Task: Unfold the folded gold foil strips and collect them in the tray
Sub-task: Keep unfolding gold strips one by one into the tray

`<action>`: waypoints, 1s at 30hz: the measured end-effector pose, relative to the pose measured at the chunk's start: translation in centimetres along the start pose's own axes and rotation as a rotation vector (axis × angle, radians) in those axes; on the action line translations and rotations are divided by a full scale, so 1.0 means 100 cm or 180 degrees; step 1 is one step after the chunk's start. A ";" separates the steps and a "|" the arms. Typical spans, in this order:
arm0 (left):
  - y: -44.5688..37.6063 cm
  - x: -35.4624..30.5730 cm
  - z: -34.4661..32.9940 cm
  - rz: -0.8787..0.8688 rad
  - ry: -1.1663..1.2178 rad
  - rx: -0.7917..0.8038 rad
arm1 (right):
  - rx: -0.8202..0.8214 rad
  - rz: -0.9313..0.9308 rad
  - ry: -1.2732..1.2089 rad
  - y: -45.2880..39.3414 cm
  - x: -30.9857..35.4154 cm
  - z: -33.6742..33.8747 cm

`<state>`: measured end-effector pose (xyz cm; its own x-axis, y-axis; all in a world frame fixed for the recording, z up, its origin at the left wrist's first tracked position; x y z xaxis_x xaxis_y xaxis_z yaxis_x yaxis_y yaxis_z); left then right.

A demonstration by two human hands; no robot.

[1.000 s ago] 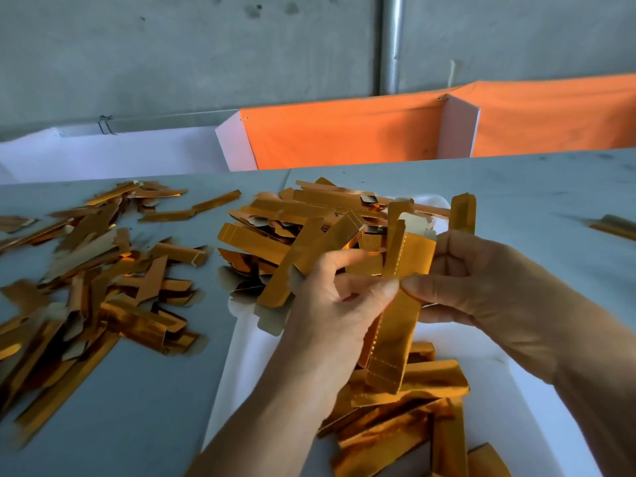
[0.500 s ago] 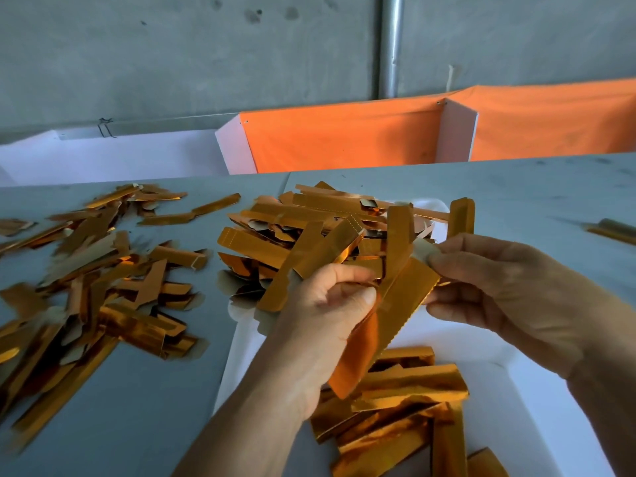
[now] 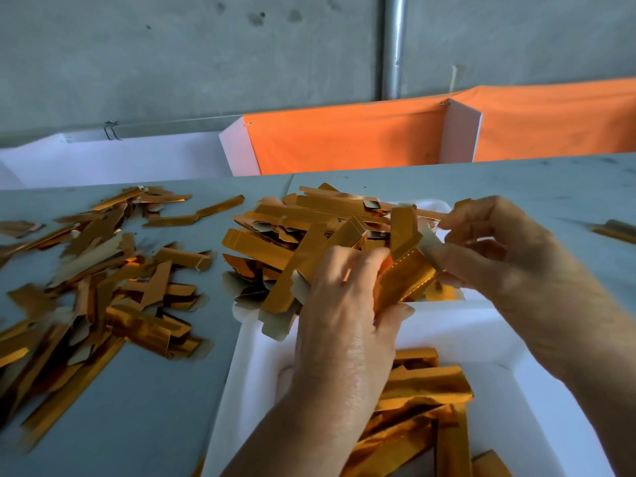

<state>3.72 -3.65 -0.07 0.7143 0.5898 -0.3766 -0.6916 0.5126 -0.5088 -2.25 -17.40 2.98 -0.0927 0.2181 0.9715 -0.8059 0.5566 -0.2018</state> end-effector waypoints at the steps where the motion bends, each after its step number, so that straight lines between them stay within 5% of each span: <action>1: 0.000 -0.001 0.000 -0.0024 -0.0006 -0.0011 | 0.0040 0.0083 0.0182 0.001 0.002 -0.001; 15: 0.003 -0.004 -0.006 0.0102 -0.0100 0.0111 | 0.0206 -0.0485 0.0742 0.000 -0.006 -0.008; 24: 0.003 -0.003 -0.008 0.0042 -0.0171 0.0115 | 0.0450 -0.1275 -0.0546 0.001 -0.010 -0.008; 30: 0.003 -0.003 -0.009 0.0061 -0.0073 0.0148 | 0.0495 -0.1195 -0.0101 -0.002 -0.011 -0.012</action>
<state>3.43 -4.24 -0.78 0.6985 0.6137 -0.3680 -0.7098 0.5292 -0.4648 -1.31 -16.80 1.83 0.2088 -0.0035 0.9779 -0.8657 0.4645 0.1865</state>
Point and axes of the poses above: each hand's wrist, its own y-axis away from the middle knuckle, its own z-axis out of the back of the hand, x = y × z, the point moved 3 cm from there along -y, towards the middle knuckle, and after that the axes turned 8 degrees about -y, right-handed, at the moved point
